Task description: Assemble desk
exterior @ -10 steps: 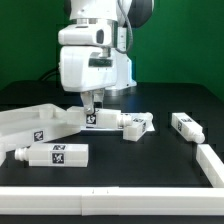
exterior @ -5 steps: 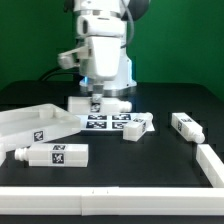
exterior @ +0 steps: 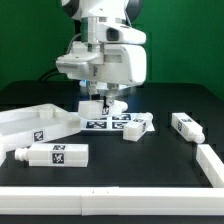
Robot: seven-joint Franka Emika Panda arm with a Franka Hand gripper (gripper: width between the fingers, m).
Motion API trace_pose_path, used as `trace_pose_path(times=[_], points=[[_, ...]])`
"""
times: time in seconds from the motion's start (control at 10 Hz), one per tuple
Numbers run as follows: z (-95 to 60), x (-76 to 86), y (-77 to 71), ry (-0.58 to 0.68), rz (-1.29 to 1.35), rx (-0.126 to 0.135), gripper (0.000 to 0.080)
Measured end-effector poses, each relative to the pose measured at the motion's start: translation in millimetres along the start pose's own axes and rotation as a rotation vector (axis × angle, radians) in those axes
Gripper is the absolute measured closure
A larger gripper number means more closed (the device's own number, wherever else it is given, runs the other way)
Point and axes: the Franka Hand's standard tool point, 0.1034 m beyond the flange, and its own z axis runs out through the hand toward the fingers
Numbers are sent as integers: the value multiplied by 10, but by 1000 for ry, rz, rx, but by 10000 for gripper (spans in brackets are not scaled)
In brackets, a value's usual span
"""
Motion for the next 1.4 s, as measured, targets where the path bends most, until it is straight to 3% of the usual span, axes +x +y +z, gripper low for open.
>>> trace_pose_path(times=[0.2,0.6,0.8,0.9,1.0,1.1,1.2,1.4], points=[[214,114,-37,44,-62,-5,521],[328,335,-77,84,-277,1,521],[350,323,-101,87,-249,-3,521],[354,327,-103,88,-249,-2,453],[357,330,-105,89,-248,-2,312],[348,320,-87,85,-250,-4,312],[317,286,-40,73,-257,-8,186],[245,94,109,30,-305,-26,161]])
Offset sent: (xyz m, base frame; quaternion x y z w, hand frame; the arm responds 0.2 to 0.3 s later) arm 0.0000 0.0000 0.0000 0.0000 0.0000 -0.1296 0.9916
